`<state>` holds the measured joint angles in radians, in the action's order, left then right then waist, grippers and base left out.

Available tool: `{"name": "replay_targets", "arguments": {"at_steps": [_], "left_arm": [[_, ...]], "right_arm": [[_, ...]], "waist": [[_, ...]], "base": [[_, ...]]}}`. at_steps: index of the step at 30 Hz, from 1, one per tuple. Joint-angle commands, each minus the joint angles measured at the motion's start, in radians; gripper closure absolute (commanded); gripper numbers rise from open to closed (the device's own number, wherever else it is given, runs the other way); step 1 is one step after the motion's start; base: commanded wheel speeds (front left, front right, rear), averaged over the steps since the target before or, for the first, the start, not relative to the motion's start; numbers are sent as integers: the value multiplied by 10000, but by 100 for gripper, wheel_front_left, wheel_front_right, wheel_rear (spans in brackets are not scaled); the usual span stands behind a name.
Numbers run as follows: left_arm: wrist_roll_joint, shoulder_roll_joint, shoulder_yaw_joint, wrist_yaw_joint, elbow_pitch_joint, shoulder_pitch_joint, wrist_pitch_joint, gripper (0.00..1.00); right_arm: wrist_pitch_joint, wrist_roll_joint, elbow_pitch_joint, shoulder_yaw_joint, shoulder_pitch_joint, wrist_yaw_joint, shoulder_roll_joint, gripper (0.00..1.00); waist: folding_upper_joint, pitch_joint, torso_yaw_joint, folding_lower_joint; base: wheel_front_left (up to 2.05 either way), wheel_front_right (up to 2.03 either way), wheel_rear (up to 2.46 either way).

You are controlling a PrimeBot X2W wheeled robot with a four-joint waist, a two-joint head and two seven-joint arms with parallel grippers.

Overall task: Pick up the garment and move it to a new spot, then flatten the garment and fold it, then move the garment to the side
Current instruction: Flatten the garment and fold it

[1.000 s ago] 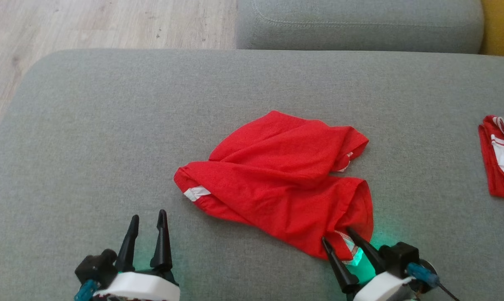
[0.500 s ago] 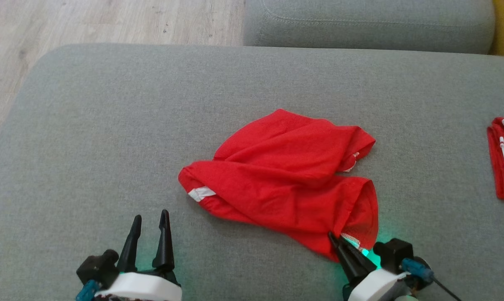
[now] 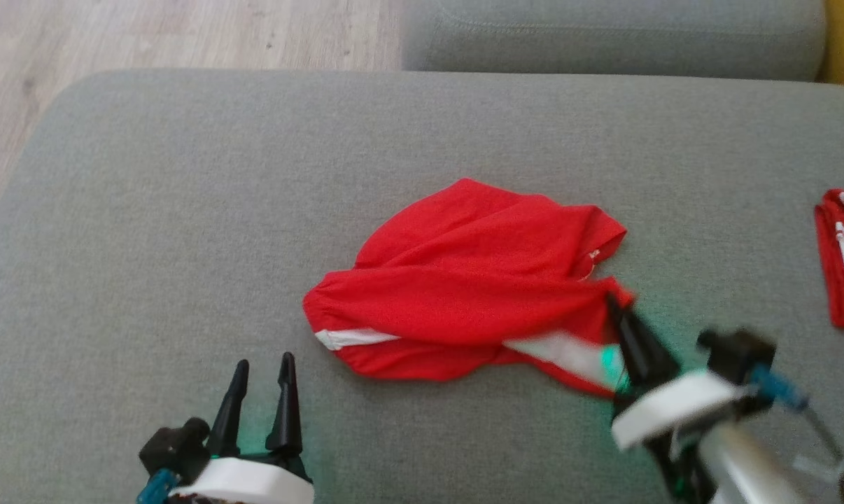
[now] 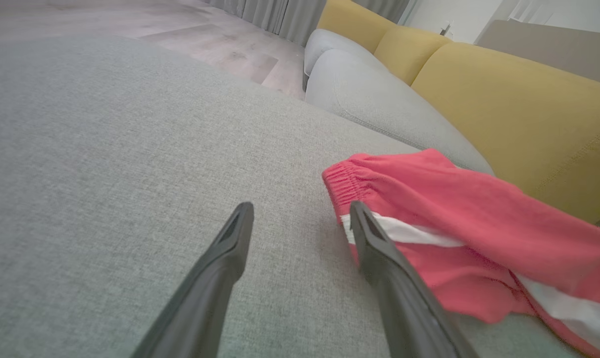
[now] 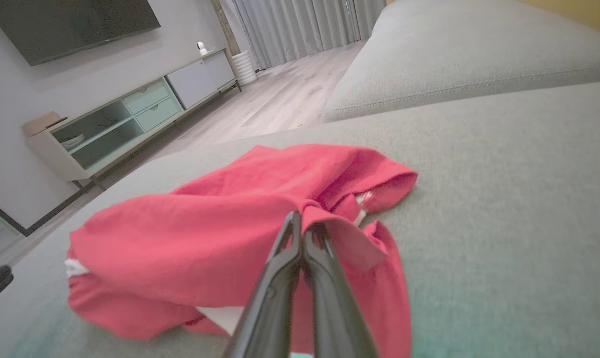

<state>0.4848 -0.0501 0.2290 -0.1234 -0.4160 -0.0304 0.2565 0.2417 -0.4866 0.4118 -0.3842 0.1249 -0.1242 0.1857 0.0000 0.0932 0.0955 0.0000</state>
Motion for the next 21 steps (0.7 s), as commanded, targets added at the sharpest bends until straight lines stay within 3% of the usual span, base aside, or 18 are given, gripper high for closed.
{"name": "replay_targets", "arguments": {"at_steps": [1,7,13,14,15,16,21], "left_arm": [[102,-1,-181,3,291,-182,53,0],[107,-1,183,5,239,-479,53,0],[107,-1,571,17,180,-747,53,0],[110,-1,611,24,177,-786,53,0],[114,-1,641,38,173,-829,53,0],[108,-1,660,65,166,-869,53,0],[-105,-1,523,223,208,-977,53,0]], "right_arm": [[-116,-61,-298,68,822,-65,117,100],[-887,576,437,573,2320,-65,83,100],[-1032,1362,1963,1104,3558,-65,-24,100],[-966,1502,2276,1237,3730,-65,-21,87],[-862,1642,2605,1438,3885,-65,-33,33],[-791,1815,2958,1632,4010,-65,-44,0],[-6,2668,3903,2774,4277,-65,-271,0]], "waist": [[0,102,73,0],[0,470,482,0],[0,793,969,0],[0,834,1025,0],[0,861,1066,0],[0,868,1091,0],[0,731,983,0]], "base": [[0,0,0],[0,0,0],[0,0,0],[0,0,0],[0,0,0],[0,0,0],[0,0,0]]}}
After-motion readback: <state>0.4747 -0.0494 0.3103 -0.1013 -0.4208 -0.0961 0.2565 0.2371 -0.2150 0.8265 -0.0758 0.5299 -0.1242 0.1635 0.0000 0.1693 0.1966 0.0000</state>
